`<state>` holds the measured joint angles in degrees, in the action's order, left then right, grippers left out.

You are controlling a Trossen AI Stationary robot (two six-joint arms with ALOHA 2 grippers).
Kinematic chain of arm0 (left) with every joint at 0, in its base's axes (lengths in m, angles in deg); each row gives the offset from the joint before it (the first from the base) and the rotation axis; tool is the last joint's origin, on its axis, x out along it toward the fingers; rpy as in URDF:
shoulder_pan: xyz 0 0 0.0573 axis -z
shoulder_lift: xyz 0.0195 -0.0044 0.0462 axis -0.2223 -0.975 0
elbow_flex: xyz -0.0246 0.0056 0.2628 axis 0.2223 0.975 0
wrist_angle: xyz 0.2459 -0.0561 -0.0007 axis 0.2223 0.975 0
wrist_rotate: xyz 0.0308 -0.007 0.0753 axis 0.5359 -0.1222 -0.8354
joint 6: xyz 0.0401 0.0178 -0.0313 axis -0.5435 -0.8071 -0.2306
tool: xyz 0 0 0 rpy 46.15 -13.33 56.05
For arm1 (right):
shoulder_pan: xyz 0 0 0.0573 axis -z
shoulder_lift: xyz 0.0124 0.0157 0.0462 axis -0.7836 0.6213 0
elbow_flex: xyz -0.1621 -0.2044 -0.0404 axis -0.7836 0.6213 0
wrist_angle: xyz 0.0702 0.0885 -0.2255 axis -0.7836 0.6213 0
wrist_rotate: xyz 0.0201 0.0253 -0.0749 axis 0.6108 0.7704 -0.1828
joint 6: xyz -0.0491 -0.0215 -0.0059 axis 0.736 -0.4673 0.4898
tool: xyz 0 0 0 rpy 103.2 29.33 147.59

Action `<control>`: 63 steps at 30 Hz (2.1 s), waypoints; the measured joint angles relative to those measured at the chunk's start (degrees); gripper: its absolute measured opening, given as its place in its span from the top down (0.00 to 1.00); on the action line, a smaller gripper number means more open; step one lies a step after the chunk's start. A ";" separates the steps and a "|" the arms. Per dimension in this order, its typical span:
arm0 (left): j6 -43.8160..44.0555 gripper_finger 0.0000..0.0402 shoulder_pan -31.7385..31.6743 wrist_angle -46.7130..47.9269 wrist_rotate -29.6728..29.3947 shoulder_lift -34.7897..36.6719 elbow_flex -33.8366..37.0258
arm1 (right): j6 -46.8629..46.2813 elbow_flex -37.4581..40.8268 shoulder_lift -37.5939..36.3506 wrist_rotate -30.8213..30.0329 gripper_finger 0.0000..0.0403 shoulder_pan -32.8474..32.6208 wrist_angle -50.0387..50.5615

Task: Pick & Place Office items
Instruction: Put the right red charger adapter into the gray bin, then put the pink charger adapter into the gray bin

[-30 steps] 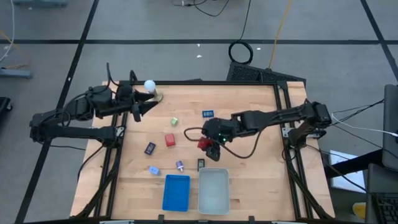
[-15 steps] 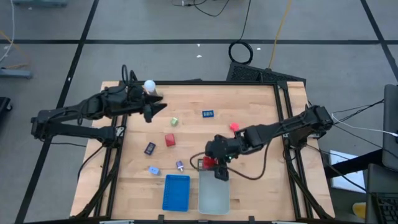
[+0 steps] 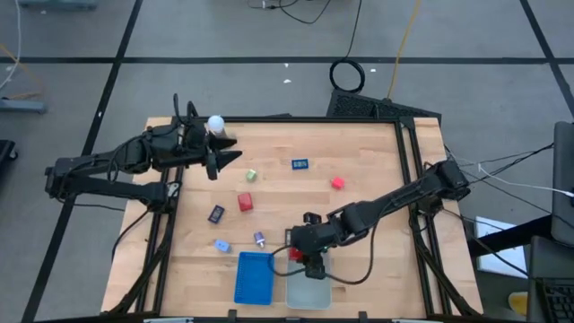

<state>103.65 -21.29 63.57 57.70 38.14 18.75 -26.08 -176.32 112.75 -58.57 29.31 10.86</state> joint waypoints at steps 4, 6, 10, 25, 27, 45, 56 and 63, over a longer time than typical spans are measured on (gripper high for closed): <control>-0.43 0.33 -0.02 -0.18 -0.05 0.00 0.00 | 0.69 0.00 2.78 -0.05 0.49 0.00 -0.18; -0.35 0.33 -0.02 -0.18 -0.03 0.00 0.00 | 1.67 0.00 4.00 -0.31 0.49 0.00 -0.24; 0.04 0.33 -0.02 -0.18 0.00 0.00 0.00 | 3.06 0.00 6.26 -0.24 0.49 -0.17 -0.18; 0.12 0.33 -0.02 -0.14 0.11 0.00 0.00 | 3.05 1.39 9.57 -0.03 0.47 -1.53 -3.10; 0.16 0.33 -0.02 -0.13 0.12 0.00 0.00 | 1.94 1.40 9.38 0.00 0.42 -1.51 -3.16; -0.47 0.33 -0.02 0.18 0.11 0.00 0.00 | -1.14 1.40 7.28 0.22 0.24 -1.51 -3.24; -0.45 0.33 -0.03 0.21 0.12 0.02 0.00 | -1.04 1.40 1.52 -1.68 0.24 -0.48 -3.10; -0.45 0.33 -0.04 0.16 0.11 0.34 0.00 | 1.58 1.40 -2.13 -1.82 0.25 1.72 -2.33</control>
<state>103.20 -21.34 63.73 57.80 38.47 18.75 -24.50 -174.92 110.62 -60.39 31.03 8.53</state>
